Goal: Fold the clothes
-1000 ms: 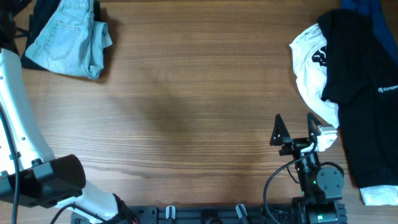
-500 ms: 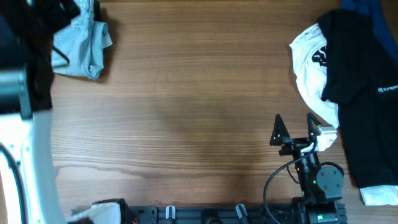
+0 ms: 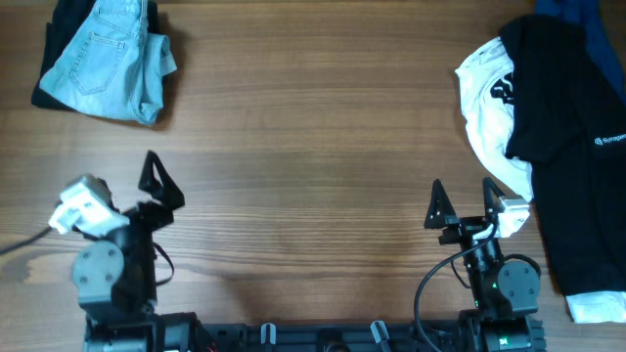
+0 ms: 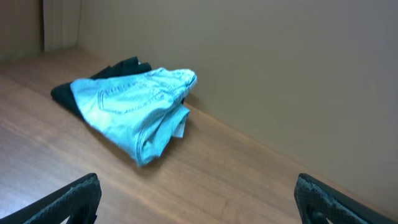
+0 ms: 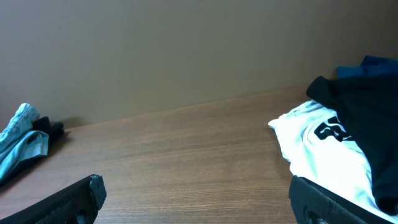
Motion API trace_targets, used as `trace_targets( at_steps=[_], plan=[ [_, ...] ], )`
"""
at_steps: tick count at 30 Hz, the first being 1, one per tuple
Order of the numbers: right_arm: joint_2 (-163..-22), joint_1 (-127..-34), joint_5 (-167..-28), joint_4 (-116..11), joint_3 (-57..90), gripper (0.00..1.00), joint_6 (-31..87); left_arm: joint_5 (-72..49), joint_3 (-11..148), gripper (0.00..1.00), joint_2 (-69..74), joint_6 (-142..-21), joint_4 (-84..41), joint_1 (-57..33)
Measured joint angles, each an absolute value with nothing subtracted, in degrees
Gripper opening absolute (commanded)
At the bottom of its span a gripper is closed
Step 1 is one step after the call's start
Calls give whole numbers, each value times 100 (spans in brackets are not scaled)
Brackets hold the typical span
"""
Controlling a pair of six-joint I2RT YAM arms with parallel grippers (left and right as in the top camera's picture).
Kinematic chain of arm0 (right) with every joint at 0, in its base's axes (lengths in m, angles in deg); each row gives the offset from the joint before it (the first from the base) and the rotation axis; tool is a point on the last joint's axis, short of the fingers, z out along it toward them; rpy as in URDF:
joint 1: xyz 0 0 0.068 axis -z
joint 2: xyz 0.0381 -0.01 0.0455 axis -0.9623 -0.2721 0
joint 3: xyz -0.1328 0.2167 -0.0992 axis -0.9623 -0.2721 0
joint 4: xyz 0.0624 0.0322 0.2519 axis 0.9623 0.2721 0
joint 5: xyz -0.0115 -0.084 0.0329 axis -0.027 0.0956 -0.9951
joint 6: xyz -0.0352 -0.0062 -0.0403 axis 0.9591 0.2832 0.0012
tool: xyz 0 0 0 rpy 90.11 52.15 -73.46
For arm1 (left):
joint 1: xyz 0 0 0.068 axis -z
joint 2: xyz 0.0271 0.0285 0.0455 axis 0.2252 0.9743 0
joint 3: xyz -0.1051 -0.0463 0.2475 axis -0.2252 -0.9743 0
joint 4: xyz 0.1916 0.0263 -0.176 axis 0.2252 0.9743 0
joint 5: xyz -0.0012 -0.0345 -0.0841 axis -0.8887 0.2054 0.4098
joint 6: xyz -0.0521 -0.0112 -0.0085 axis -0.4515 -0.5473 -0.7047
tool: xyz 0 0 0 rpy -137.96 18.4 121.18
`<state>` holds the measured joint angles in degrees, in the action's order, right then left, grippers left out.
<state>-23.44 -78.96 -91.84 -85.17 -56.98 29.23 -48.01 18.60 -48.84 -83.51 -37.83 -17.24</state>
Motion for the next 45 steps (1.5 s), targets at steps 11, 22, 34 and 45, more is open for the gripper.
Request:
trace_targets(
  at_steps=[11, 22, 34, 45],
  plan=[
    [-2347, -7896, -9184, -8517, -5698, 100, 2921, -4696, 201, 100, -6241, -8351, -4727, -1724],
    [-2347, -7896, -9184, -8515, -5698, 100, 2921, -4696, -488, 100, -6801, -8353, -5492, -1724],
    [-2347, -7896, -9184, -8517, -5698, 100, 2921, -4696, -1093, 100, -6882, -8410, -5665, -1724],
    [-2347, -7896, -9184, -8515, -5698, 100, 2923, -4672, -1104, 100, -6884, -8415, -5271, -1724]
  ],
)
